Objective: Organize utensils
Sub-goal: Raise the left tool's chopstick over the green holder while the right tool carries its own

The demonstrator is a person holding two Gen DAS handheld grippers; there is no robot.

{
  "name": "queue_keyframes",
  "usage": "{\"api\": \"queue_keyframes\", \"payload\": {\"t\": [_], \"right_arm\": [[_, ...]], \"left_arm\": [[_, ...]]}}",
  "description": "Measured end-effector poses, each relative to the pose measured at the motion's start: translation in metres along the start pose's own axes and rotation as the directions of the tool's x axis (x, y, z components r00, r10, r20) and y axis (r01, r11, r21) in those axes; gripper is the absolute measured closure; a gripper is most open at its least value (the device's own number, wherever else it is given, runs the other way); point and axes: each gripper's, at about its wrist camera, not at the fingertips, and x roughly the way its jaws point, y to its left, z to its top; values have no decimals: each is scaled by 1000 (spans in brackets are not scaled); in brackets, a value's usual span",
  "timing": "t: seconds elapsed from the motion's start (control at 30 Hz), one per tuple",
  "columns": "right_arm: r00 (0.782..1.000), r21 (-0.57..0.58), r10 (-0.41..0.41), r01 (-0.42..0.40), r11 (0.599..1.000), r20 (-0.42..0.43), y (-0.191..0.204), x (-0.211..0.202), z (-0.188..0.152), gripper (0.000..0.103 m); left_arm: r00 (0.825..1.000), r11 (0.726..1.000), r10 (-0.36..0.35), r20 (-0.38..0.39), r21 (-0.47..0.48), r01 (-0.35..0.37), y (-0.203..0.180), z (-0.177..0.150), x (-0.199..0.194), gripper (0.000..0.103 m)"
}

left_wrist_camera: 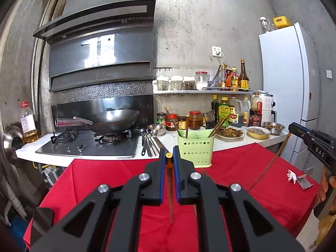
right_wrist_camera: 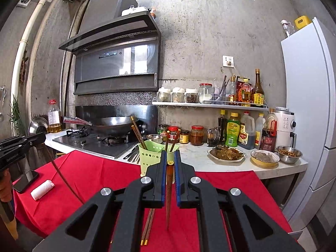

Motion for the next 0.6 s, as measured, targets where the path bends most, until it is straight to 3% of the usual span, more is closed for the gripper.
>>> {"api": "queue_keyframes", "payload": {"t": [0.13, 0.37, 0.47, 0.6], "right_arm": [[999, -1, 2, -2, 1000, -33, 0, 14, -3, 95], [982, 18, 29, -26, 999, -189, 3, 56, -40, 96], [976, 15, 27, -24, 1000, -216, 6, 60, -53, 96], [971, 5, 22, -22, 1000, -236, 10, 60, -65, 96]], "left_arm": [[1000, 1000, 26, -13, 5, -26, 2, -3, 12, 96], [992, 1000, 23, -126, 8, -22, 2, -30, 40, 96], [984, 1000, 12, -180, 15, -9, -1, -46, 49, 96], [960, 1000, 0, -281, 4, 1, -2, -71, 67, 96]]}}
